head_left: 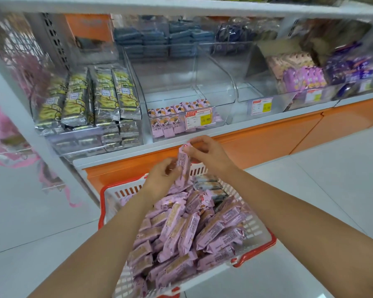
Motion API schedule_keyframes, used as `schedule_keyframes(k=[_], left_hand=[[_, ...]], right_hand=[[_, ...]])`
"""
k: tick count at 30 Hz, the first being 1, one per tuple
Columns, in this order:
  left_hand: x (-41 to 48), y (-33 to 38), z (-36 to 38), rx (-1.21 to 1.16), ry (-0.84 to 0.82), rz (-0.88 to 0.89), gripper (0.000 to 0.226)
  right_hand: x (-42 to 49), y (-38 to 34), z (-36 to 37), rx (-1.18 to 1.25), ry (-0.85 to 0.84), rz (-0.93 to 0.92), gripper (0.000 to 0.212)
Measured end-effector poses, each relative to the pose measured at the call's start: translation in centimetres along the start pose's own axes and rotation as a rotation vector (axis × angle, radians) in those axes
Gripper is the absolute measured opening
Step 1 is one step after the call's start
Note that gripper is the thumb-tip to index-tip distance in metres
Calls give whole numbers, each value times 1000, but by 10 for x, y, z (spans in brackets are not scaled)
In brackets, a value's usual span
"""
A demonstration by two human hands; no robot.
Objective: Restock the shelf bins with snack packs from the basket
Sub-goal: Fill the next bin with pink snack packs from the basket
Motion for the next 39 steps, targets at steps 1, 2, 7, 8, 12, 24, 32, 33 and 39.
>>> schedule_keyframes(k=[1, 2, 7, 8, 12, 24, 32, 33, 39], left_hand=[[-3, 5, -4, -35, 6, -17, 27], [-5, 9, -9, -73, 13, -36, 26], [-16, 23, -27, -291, 56, -93, 21], [-19, 28, -29, -316, 60, -92, 21], [-26, 43, -38, -302, 85, -49, 25], [-37, 89, -100, 779, 803, 506, 46], [-11, 76, -111, 945, 802, 459, 54], [-9, 76, -112, 944, 811, 463, 53], [-2, 75, -118, 1004, 834, 494, 52]], right_hand=[[-1, -8, 1, 33, -17, 5, 40], [-2, -15, 1, 36, -47, 11, 42], [-18, -38, 13, -98, -269, -27, 52], [-20, -42, 14, -118, -275, -39, 51], [-20, -61, 13, -176, -215, -92, 46], [43, -116, -20, -295, 47, -236, 23], [111, -115, 3, -414, 50, -191, 14], [117, -113, 5, -432, 45, -187, 14], [162, -96, 27, -587, -55, -144, 14]])
Point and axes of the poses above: each hand's wrist, its own x-axis towards the middle knuckle, its own z-axis out of the palm, y = z × x, the point moved 5 cm from there along x, towards the middle knuckle, and after that the axes turned 12 degrees about -z, right-handed, at the moved point
